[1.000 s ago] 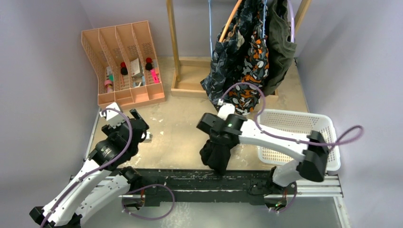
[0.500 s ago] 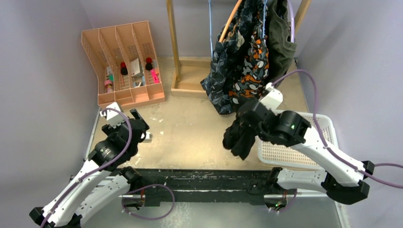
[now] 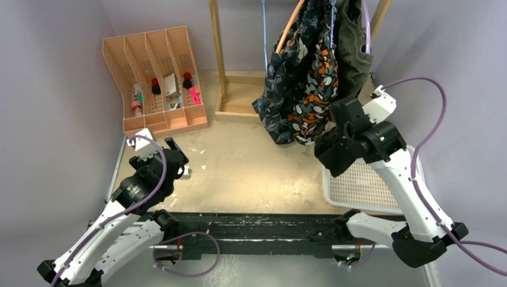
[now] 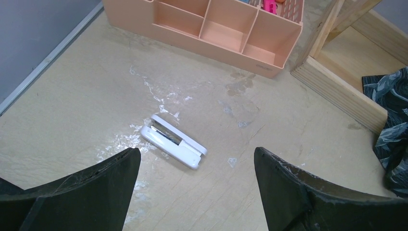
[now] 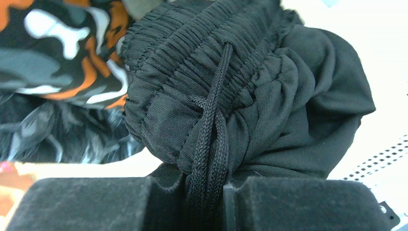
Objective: Remove the shorts from the hanger
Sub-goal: Place the shorts in the basket.
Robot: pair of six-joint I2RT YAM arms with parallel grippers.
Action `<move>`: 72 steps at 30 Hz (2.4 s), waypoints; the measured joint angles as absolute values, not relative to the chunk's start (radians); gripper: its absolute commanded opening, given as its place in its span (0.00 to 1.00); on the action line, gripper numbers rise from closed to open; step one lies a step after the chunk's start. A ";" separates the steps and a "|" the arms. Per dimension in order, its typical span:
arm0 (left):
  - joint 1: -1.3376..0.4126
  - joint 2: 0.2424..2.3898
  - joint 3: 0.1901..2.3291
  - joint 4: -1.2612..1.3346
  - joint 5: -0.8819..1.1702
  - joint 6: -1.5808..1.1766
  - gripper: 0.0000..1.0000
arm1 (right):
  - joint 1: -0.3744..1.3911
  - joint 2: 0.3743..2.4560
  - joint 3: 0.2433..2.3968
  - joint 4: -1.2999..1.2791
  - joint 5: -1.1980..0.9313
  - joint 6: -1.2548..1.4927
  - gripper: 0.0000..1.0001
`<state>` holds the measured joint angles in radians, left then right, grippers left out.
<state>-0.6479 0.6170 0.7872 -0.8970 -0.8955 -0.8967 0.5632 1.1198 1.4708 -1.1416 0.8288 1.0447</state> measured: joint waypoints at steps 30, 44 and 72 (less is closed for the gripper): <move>-0.647 0.624 0.787 -0.878 -0.874 -0.877 0.87 | 0.127 0.920 1.054 -0.881 0.696 1.010 0.07; -0.646 0.616 0.787 -0.876 -0.866 -0.871 0.87 | 0.032 0.975 0.874 -0.742 0.609 0.958 0.33; -0.643 0.623 0.787 -0.877 -0.867 -0.872 0.87 | 0.031 0.692 1.044 -0.559 0.030 0.643 0.66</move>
